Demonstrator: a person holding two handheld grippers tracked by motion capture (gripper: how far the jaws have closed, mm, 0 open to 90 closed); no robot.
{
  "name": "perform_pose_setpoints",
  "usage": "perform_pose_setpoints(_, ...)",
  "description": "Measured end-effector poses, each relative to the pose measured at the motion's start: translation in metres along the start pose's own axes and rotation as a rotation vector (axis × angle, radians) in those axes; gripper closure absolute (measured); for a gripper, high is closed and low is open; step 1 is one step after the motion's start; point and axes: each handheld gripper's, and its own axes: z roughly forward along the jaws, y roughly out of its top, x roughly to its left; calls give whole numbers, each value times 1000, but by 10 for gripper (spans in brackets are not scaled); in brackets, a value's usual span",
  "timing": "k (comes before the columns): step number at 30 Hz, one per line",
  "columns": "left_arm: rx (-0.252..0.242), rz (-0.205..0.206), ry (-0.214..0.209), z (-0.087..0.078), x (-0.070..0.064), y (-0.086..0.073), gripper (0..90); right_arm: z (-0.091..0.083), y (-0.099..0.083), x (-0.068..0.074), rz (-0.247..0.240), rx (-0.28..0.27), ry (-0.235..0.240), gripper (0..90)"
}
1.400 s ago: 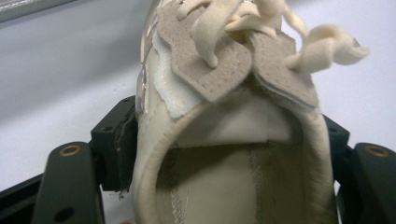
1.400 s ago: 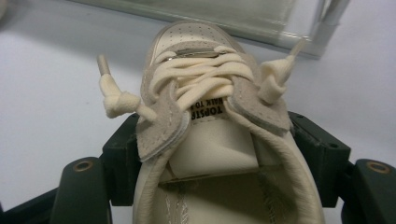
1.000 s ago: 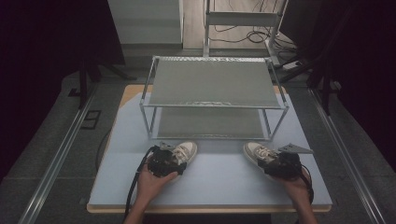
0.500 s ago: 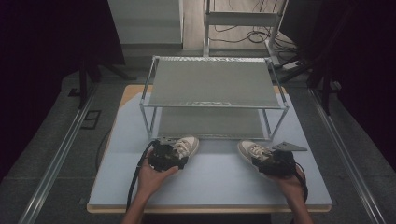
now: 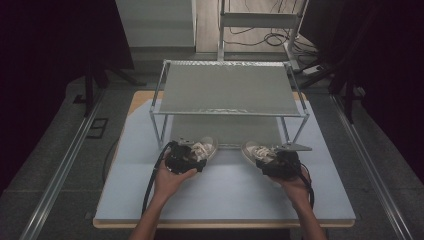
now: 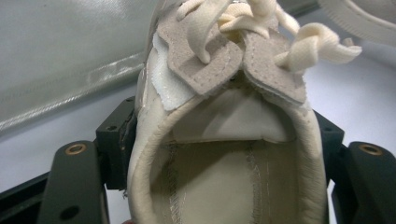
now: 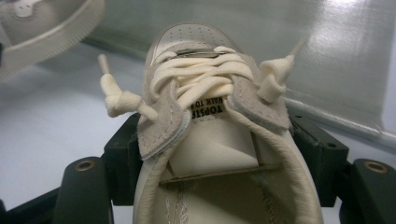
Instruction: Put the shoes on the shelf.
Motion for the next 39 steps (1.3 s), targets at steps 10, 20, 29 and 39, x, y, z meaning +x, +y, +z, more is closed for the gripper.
perform_pose_setpoints(10,7,11,-2,12,-1,12,298,19,15,9,-8,7,1,303)
perform_pose_setpoints(20,7,1,12,19,1,24,297,33,23,10,14,8,-30,302)
perform_pose_setpoints(29,27,8,33,37,2,38,297,50,33,13,26,1,-54,302)
perform_pose_setpoints(39,39,11,55,61,16,43,296,77,46,18,26,12,-120,299)
